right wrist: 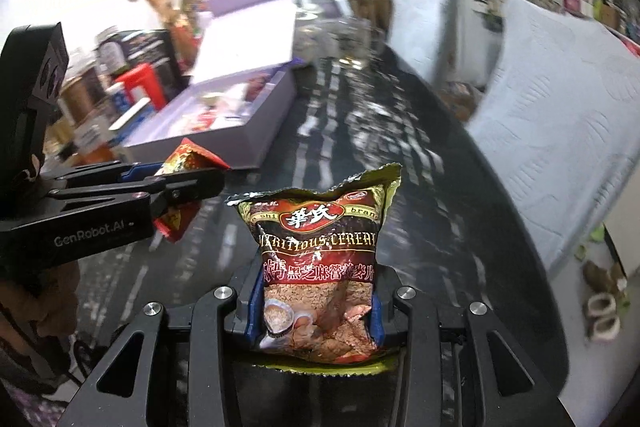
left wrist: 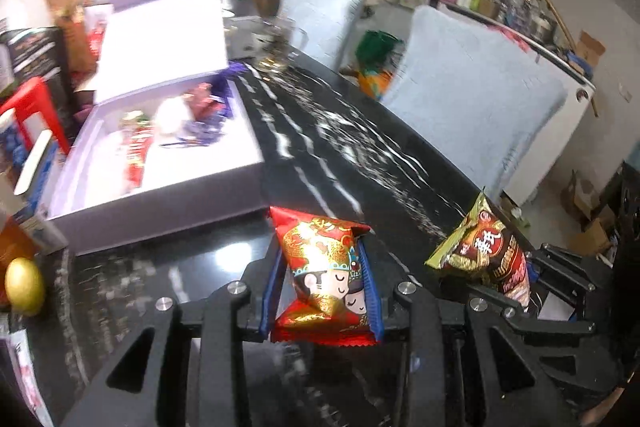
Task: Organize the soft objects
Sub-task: 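Lift and carry the cereal bag and red-gold snack with both tools to the box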
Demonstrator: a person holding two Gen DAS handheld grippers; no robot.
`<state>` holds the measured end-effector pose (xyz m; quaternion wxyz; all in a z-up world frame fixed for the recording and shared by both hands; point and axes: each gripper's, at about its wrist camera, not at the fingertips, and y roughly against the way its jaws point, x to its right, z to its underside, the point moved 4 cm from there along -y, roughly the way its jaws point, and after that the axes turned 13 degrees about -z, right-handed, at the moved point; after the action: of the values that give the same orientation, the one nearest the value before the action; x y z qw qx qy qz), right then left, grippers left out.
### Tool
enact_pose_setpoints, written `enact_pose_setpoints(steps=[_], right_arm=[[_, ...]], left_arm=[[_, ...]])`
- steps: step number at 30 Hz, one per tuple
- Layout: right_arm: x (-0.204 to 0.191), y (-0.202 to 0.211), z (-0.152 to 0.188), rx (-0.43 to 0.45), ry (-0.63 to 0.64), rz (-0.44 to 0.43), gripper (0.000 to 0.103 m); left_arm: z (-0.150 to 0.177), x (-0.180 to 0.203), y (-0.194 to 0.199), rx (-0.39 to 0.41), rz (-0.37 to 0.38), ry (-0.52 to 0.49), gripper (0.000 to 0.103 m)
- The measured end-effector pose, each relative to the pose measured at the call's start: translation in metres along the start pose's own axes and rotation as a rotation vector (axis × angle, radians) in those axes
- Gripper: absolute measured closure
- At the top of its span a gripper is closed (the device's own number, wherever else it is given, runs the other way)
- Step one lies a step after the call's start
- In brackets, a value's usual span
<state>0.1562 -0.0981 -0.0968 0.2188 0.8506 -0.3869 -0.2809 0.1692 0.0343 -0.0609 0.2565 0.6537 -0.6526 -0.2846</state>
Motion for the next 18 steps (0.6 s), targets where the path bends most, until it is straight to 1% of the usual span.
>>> enact_pose_setpoints(steps=[10,18], right_arm=[[-0.062,-0.011,-0.025,0.03,0.121,-0.155,0.064],[-0.093,-0.011,-0.05,0.066,0.189,-0.235,0.064]], left_arm=[[-0.009,-0.06,0.044,0.093,-0.082,0.113,0.068],[-0.025,-0.087,0.073,0.174,-0.131,0.152,0.069]])
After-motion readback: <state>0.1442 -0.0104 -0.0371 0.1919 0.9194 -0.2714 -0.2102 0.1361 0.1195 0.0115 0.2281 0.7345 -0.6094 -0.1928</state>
